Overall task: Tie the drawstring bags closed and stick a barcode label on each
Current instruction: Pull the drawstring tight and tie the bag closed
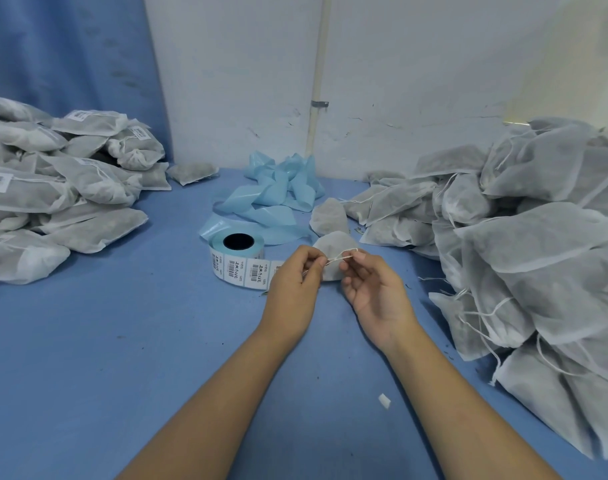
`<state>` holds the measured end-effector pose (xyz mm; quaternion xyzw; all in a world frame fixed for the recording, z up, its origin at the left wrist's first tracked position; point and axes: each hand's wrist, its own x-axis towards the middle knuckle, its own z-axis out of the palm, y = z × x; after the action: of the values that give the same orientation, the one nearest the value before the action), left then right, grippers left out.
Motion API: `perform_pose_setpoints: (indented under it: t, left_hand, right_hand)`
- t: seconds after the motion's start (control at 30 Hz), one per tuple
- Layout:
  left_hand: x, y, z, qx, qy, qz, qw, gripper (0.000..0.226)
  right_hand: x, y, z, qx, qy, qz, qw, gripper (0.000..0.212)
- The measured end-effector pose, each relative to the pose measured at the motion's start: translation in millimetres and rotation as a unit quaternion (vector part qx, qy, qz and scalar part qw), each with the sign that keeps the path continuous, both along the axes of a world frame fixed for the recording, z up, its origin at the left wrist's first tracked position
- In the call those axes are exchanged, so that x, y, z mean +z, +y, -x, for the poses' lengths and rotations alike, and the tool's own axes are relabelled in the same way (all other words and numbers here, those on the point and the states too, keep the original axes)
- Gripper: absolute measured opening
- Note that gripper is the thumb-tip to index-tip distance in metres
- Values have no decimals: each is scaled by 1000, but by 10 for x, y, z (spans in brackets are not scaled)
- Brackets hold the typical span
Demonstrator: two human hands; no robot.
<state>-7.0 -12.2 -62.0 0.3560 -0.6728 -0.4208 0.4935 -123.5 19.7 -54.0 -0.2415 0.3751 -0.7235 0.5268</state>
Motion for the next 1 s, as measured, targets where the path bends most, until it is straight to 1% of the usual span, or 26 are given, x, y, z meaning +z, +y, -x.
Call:
perform_pose_setpoints:
  t: [0.13, 0.2, 0.3, 0.4, 0.5, 0.57, 0.63, 0.7, 0.77, 0.8, 0.87, 0.93, 1.0]
  left_hand:
    - [5, -1, 14, 2, -8, -4, 1000, 10]
    - [2, -3, 15, 3, -14, -5, 1000, 10]
    - [-28, -23, 7, 9, -29, -4, 1000, 11]
    - [-63, -57, 4, 40, -74, 11, 996, 6]
    - [-65, -42, 25, 64, -65, 6, 996, 19]
    - [-65, -28, 39, 90, -82, 32, 992, 26]
    - [-74, -34, 40, 121, -90, 56, 987, 28]
    - [-72, -51, 20, 164, -92, 71, 979, 29]
    - [-60, -52, 2, 204, -94, 103, 969, 30]
    - [-55, -44, -1, 211, -86, 129, 965, 31]
    - [-51, -38, 0, 201, -49, 168, 964, 40]
    - [-38, -46, -15, 192, -3, 160, 968, 49]
    - [-32, -69, -35, 195, 31, 137, 971, 47]
  right_hand:
    - [-14, -7, 16, 1, -33, 5, 999, 5]
    - [-19, -10, 18, 5, -36, 9, 999, 10]
    - [-27, -14, 11, 14, -30, 11, 999, 8]
    - [-23, -11, 6, 25, -40, 11, 999, 12]
    - [-22, -3, 0, 60, -65, 17, 996, 8]
    - [-16, 2, -16, 94, -62, 24, 993, 2]
    - [-20, 8, -21, 117, -50, 27, 992, 8]
    - [-20, 12, -31, 136, -39, 22, 990, 7]
    - [-21, 14, -49, 159, -33, 18, 987, 13]
    - [-23, 13, -59, 163, -30, 15, 986, 16]
    - [-24, 8, -74, 152, -33, 16, 988, 12]
    - [-11, 12, -67, 124, -42, 19, 991, 12]
    - [-7, 15, -41, 98, -51, 21, 994, 11]
